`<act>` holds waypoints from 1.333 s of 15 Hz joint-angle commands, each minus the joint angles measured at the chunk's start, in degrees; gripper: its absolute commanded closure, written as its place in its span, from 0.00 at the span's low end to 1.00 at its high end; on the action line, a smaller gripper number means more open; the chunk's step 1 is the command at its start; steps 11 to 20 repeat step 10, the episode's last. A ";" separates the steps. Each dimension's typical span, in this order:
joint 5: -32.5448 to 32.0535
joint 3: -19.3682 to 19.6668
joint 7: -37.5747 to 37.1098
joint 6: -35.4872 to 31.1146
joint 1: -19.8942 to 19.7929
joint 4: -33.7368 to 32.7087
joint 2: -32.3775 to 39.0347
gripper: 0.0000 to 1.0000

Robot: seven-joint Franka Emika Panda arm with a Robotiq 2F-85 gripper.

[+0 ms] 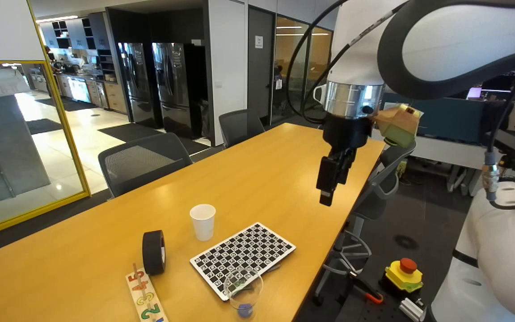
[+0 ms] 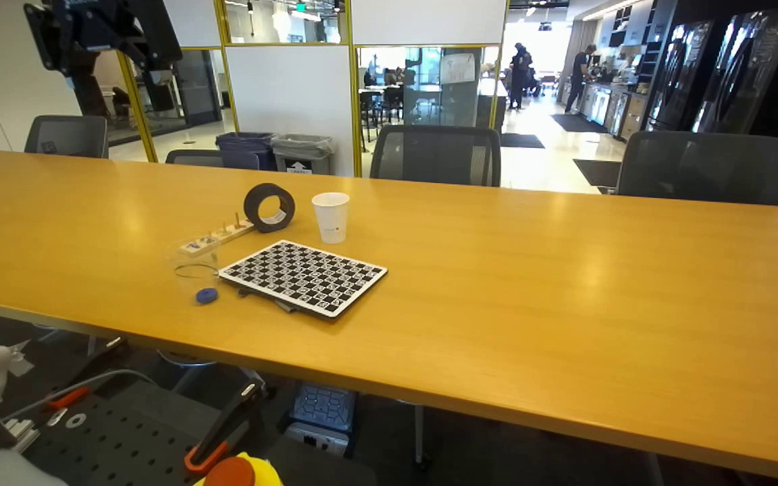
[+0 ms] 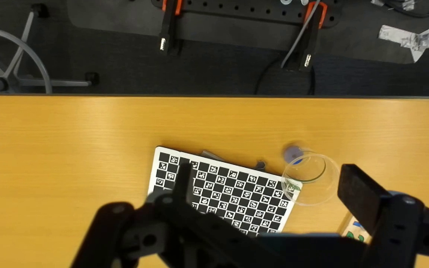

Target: Put the round yellow block in the white cup then put the round blue block in the clear cup then put the last round yellow block in the white cup

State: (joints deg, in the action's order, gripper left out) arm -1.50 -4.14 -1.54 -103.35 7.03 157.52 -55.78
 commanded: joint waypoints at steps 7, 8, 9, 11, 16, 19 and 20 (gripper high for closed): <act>0.41 1.45 0.86 -1.39 -1.83 -0.13 -0.97 0.00; 0.41 1.45 0.86 -1.42 -1.83 -0.13 -0.97 0.00; 0.41 1.45 0.86 -1.43 -1.83 -0.13 -0.97 0.00; 0.41 1.45 0.86 -1.44 -1.83 -0.13 -0.97 0.00; 0.41 1.45 0.86 -1.44 -1.83 -0.13 -0.97 0.00; 0.41 1.45 0.86 -1.44 -1.83 -0.13 -0.97 0.00; 0.41 1.45 0.86 -1.44 -1.83 -0.13 -0.97 0.00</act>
